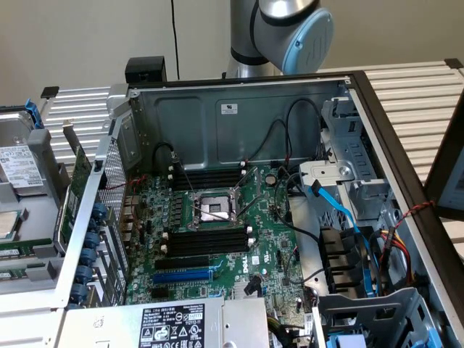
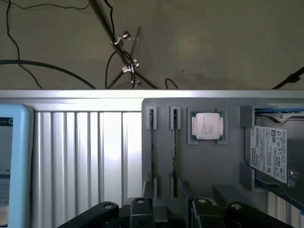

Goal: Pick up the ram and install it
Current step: 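Pick up the ram and move it above insertion slot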

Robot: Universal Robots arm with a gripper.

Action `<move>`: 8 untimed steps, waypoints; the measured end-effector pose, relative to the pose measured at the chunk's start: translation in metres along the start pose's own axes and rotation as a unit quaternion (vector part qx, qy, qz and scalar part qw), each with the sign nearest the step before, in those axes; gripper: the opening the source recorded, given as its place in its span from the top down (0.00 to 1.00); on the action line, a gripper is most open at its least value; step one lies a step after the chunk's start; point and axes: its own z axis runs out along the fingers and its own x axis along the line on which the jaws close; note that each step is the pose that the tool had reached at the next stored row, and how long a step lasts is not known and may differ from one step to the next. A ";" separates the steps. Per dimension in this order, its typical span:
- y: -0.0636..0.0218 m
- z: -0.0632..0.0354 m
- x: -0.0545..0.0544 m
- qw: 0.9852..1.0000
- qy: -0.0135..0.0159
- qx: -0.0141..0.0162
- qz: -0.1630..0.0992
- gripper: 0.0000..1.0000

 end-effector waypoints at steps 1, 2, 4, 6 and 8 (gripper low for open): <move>0.0000 0.0019 0.000 1.000 0.000 0.000 -0.001 0.64; 0.0000 0.0036 0.000 1.000 0.000 0.000 -0.002 0.64; 0.0000 0.0072 0.000 1.000 0.000 0.000 -0.003 0.64; 0.0000 0.0110 0.000 1.000 0.000 0.000 -0.005 0.64; 0.0000 0.0146 0.000 1.000 0.000 0.000 -0.007 0.64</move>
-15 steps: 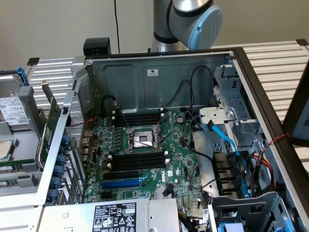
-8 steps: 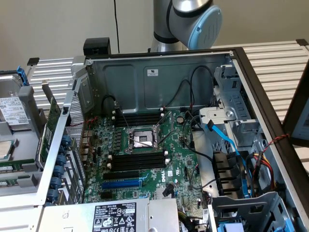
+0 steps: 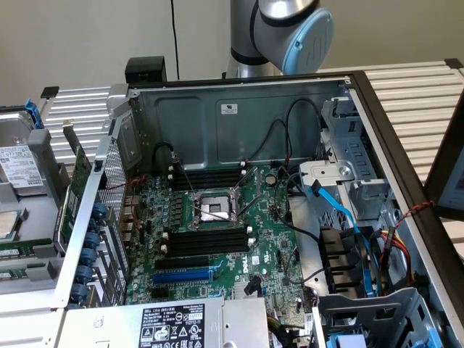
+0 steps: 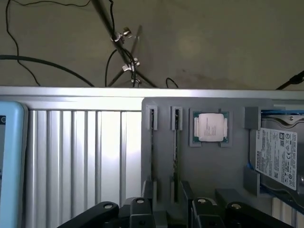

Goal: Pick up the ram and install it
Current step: 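Pick up the ram and move it above insertion slot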

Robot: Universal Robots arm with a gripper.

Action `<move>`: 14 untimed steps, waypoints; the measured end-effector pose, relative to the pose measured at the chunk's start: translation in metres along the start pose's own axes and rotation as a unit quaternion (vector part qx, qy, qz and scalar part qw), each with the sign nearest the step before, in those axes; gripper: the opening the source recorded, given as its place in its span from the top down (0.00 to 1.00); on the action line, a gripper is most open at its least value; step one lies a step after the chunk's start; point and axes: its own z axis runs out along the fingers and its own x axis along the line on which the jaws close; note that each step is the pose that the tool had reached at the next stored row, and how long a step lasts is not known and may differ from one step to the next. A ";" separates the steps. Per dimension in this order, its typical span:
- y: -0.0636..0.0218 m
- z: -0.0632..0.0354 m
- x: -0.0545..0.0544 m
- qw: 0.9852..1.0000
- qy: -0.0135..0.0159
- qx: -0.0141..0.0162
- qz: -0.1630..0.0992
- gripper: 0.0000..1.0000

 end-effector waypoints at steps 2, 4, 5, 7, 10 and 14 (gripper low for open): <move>0.0000 0.0036 0.000 1.000 0.000 0.000 -0.002 0.64; 0.0000 0.0072 0.000 1.000 0.000 0.000 -0.004 0.64; 0.0000 0.0090 0.000 1.000 0.000 0.000 -0.005 0.64; 0.0000 0.0128 0.000 1.000 0.000 0.000 -0.006 0.64; -0.0001 0.0182 0.000 1.000 0.000 0.000 -0.008 0.64; -0.0001 0.0255 0.001 1.000 0.000 0.000 -0.011 0.64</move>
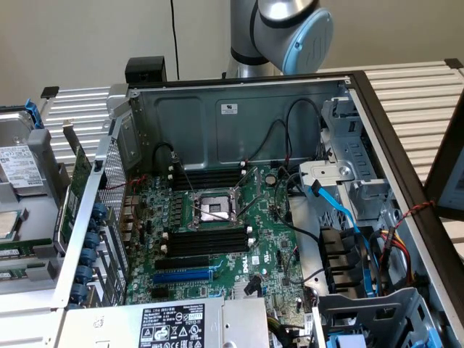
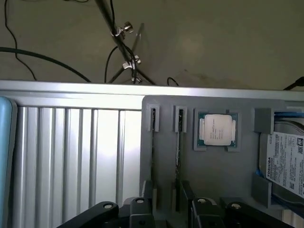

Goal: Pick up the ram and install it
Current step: 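Pick up the ram and move it above insertion slot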

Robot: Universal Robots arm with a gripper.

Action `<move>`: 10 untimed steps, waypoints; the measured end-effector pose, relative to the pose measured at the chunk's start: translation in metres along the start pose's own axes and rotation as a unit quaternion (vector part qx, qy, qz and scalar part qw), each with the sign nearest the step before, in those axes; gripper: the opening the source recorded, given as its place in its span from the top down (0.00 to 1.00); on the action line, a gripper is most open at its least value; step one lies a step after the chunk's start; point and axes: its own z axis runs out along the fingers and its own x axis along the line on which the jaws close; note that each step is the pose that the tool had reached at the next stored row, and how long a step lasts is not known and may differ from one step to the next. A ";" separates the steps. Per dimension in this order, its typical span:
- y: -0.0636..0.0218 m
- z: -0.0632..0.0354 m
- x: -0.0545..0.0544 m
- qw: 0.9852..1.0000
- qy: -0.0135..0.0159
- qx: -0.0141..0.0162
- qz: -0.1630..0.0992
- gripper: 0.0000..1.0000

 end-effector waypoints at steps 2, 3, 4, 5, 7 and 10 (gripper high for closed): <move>0.0000 0.0036 0.000 1.000 0.000 0.000 -0.001 0.64; 0.0000 0.0055 0.000 1.000 0.000 0.000 -0.002 0.64; 0.0000 0.0072 0.000 1.000 0.000 0.000 -0.003 0.64; 0.0000 0.0091 0.000 1.000 0.000 0.000 -0.003 0.64; 0.0000 0.0127 0.001 1.000 0.000 0.000 -0.005 0.64; -0.0014 0.0181 0.002 1.000 0.000 0.000 -0.007 0.64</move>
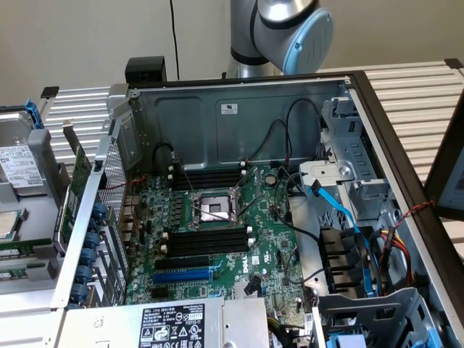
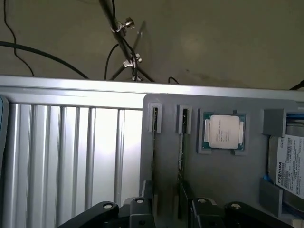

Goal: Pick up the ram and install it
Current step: 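Pick up the ram and move it above insertion slot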

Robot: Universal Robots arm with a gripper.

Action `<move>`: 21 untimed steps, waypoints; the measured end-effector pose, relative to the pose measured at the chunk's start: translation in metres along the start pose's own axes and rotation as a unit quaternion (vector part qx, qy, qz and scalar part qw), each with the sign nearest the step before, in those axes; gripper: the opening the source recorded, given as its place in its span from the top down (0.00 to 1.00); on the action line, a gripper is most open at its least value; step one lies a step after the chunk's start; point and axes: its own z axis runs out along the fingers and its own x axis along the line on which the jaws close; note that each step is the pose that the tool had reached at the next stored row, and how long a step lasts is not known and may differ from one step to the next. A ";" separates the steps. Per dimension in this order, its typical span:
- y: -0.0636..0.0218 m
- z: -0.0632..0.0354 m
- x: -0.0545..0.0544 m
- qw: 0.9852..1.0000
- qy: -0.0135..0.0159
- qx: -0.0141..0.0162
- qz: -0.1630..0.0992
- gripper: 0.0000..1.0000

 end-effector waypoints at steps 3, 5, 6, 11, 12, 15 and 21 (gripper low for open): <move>-0.0041 0.0054 0.002 1.000 0.000 0.000 -0.001 0.64; -0.0074 0.0092 0.004 1.000 0.000 0.000 -0.002 0.64; -0.0083 0.0110 0.004 1.000 0.000 0.000 -0.002 0.64; -0.0091 0.0199 0.007 1.000 0.000 0.000 -0.001 0.64; -0.0092 0.0218 0.007 1.000 0.000 0.000 -0.002 0.64; -0.0092 0.0270 0.008 1.000 0.001 0.000 -0.002 0.64; -0.0093 0.0369 0.008 1.000 0.004 0.000 -0.002 0.64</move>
